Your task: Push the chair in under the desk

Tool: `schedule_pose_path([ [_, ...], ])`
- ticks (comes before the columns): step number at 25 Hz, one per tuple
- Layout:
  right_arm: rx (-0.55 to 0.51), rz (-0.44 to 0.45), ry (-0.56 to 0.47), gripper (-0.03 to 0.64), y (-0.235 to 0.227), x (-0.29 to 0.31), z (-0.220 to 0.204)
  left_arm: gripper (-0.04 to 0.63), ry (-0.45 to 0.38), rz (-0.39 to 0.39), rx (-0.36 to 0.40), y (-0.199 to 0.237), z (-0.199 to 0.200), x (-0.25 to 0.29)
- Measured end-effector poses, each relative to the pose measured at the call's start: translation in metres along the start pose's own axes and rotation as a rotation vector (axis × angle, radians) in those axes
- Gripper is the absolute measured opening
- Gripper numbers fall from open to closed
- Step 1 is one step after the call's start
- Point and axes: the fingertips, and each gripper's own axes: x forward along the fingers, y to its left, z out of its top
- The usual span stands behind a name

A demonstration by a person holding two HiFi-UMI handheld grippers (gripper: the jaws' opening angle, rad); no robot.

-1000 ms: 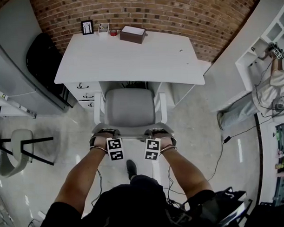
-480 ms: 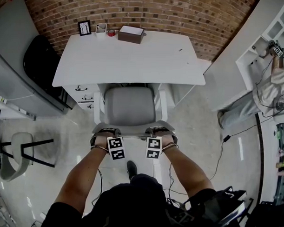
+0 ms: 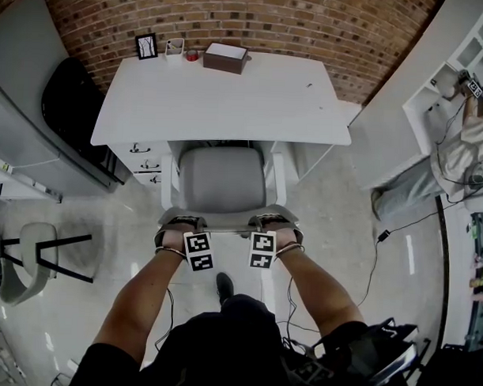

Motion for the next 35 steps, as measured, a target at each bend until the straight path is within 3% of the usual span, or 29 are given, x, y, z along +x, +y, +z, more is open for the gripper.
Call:
schedule_pose_path([
  [3, 0.01, 0.006, 0.007, 0.012, 0.001, 0.0, 0.0, 0.011, 0.0, 0.02, 0.022, -0.002, -0.001, 0.0],
  [6, 0.044, 0.002, 0.004, 0.04, -0.001, 0.0, 0.0, 0.02, 0.0, -0.018, 0.021, -0.007, -0.001, -0.001],
  [8, 0.08, 0.016, -0.009, 0.1, -0.001, -0.002, 0.001, 0.14, -0.024, -0.041, -0.002, -0.01, 0.0, -0.004],
  [10, 0.128, 0.027, -0.031, 0.187, -0.001, -0.006, 0.004, 0.166, -0.083, -0.019, -0.034, -0.007, 0.003, -0.013],
  [13, 0.193, -0.007, -0.073, 0.198, -0.005, -0.017, 0.008, 0.179, -0.18, 0.056, -0.093, 0.003, 0.008, -0.031],
  [15, 0.223, -0.046, -0.098, 0.213, -0.011, -0.027, 0.01, 0.179, -0.256, 0.1, -0.171, 0.012, 0.013, -0.047],
  [21, 0.328, -0.16, -0.189, 0.202, -0.017, -0.074, 0.028, 0.175, -0.417, 0.188, -0.386, 0.005, 0.015, -0.097],
  [26, 0.441, -0.244, -0.276, 0.123, -0.01, -0.116, 0.054, 0.167, -0.495, 0.192, -0.452, -0.039, 0.003, -0.131],
  [28, 0.473, -0.273, -0.304, 0.111, -0.003, -0.129, 0.063, 0.143, -0.526, 0.204, -0.501, -0.053, -0.001, -0.144],
  [30, 0.521, -0.307, -0.331, 0.098, 0.004, -0.144, 0.07, 0.072, -0.57, 0.222, -0.568, -0.064, -0.005, -0.16],
  [35, 0.64, -0.359, -0.404, 0.046, 0.025, -0.187, 0.093, 0.015, -0.708, 0.245, -0.732, -0.087, -0.016, -0.208],
])
